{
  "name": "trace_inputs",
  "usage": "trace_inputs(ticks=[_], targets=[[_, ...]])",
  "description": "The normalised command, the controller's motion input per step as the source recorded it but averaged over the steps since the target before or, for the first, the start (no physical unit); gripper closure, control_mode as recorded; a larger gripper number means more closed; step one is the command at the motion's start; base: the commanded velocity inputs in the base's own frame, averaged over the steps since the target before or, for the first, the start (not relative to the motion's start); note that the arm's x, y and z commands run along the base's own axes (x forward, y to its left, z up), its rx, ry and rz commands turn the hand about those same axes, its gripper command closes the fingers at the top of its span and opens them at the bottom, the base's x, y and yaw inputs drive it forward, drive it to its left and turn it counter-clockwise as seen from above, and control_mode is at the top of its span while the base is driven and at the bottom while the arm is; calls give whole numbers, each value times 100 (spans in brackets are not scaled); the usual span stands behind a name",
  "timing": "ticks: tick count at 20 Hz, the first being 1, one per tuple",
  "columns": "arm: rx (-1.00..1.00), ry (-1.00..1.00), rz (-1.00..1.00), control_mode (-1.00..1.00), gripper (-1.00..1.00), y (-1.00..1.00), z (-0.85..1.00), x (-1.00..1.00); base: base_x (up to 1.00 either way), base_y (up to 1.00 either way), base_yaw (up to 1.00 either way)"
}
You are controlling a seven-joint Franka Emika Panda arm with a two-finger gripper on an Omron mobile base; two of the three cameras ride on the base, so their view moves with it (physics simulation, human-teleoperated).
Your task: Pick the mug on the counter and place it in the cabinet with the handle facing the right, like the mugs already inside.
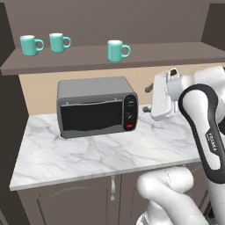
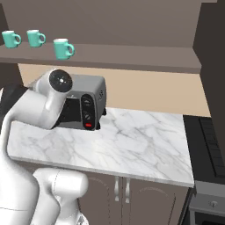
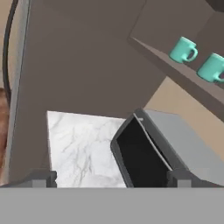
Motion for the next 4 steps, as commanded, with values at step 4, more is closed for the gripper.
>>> trace_inputs(ticks=[4], targets=[[0, 0, -10, -100, -100, 0, -40, -30, 0, 0, 0]])
